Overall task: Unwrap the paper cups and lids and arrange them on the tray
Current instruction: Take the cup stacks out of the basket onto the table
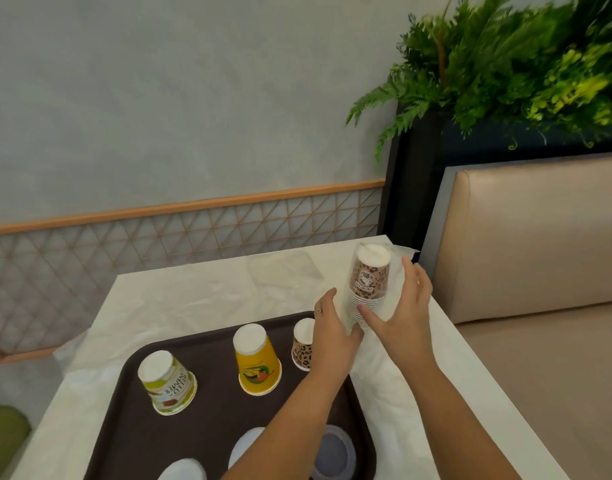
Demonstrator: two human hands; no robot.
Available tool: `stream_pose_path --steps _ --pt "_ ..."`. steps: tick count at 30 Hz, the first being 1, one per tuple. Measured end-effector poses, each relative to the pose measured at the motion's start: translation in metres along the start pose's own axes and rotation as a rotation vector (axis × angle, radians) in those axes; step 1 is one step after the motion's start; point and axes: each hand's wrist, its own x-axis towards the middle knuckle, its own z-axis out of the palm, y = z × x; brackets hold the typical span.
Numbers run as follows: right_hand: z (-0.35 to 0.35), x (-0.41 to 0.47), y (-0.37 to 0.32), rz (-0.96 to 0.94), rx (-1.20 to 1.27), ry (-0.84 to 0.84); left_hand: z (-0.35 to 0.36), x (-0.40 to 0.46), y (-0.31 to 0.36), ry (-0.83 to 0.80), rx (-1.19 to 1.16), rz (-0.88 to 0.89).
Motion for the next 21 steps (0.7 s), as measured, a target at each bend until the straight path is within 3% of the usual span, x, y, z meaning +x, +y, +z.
stream_pose_path --steps 4,8,14,21 --pt "0.003 -0.023 -0.044 -0.100 -0.010 0.061 -0.043 -0.030 0.009 0.111 0.080 0.179" --pt "0.019 -0.051 -0.091 -0.234 0.060 -0.029 -0.100 -0.057 0.003 0.233 0.187 0.288" --pt "0.067 -0.101 -0.161 -0.325 0.108 -0.218 -0.211 -0.095 -0.036 0.420 0.428 0.276" --pt "0.135 -0.163 -0.240 -0.444 0.151 -0.427 -0.334 -0.144 -0.096 0.576 0.660 0.073"
